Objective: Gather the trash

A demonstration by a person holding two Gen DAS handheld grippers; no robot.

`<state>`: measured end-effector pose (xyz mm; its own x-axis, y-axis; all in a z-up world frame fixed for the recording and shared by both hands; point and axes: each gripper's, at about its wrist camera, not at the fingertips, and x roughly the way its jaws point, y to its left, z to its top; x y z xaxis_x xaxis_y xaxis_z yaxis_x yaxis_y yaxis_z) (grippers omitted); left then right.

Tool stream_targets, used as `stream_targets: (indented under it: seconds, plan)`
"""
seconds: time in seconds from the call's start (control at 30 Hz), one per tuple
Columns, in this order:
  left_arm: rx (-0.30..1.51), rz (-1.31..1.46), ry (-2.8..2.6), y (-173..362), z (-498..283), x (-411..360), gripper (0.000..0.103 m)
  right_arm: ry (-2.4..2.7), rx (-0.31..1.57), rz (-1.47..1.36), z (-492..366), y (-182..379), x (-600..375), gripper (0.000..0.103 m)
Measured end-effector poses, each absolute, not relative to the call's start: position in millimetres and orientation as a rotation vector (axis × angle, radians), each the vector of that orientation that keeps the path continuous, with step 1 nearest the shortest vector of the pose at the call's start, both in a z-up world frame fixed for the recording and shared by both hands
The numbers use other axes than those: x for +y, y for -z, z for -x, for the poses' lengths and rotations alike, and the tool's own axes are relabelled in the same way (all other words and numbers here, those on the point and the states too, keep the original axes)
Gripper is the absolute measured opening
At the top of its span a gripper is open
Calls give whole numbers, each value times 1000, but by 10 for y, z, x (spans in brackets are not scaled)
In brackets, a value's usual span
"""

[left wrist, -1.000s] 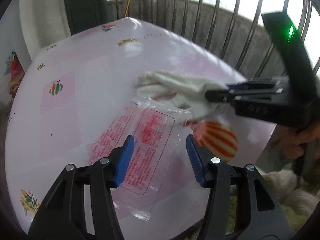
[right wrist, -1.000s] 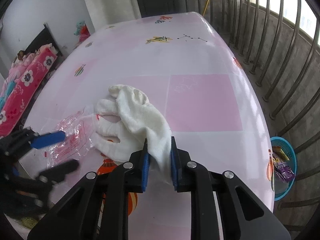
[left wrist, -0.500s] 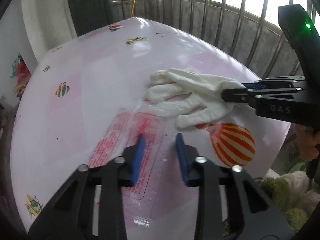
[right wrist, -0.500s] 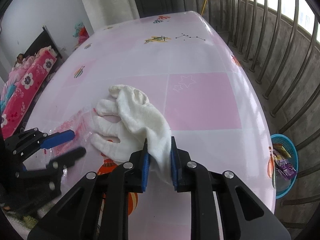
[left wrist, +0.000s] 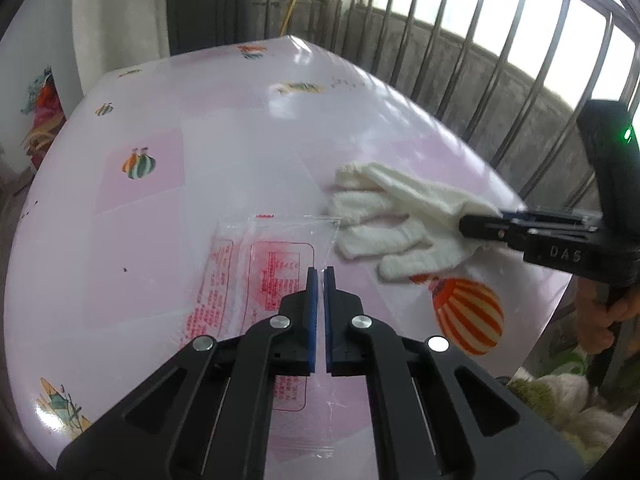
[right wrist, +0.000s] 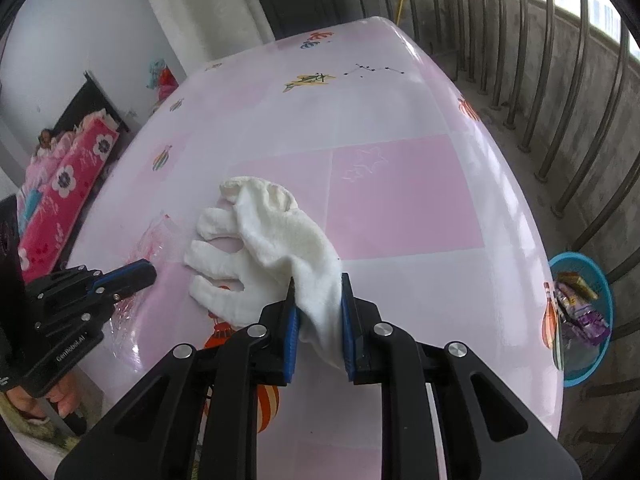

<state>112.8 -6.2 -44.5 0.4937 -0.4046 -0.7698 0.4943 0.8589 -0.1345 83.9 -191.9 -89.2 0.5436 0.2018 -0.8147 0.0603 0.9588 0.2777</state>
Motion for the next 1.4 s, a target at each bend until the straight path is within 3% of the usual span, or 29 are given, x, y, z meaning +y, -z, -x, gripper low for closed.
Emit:
stream_targets:
  seconds: [0.1, 0.33, 0.5, 0.6, 0.73, 0.83, 1.03, 1.4]
  plan:
    - [881, -97, 536, 375, -1132, -23, 1, -129, 1014, -339, -841, 899, -1955, 21]
    - [871, -54, 513, 302, -1171, 86, 1, -186, 1012, -279, -836, 890, -1779, 51]
    - [859, -45, 497, 266, -1165, 125, 1, -152, 1021, -32, -832, 877, -1448, 55]
    - [849, -41, 490, 233, -1160, 150, 1, -128, 1024, -5, -824, 870, -1403, 51]
    - [840, -30, 493, 175, -1165, 171, 1, -117, 1044, -66, -856, 844, -1519, 30]
    - [832, -9, 505, 119, -1154, 181, 1, -120, 1056, -146, -875, 845, -1643, 20]
    - [794, -9, 513, -30, -1130, 167, 1, -131, 1055, -346, -895, 870, -1837, 14]
    - [726, 5, 531, -322, -1067, 118, 1, -190, 941, -556, -731, 614, -2146, 13]
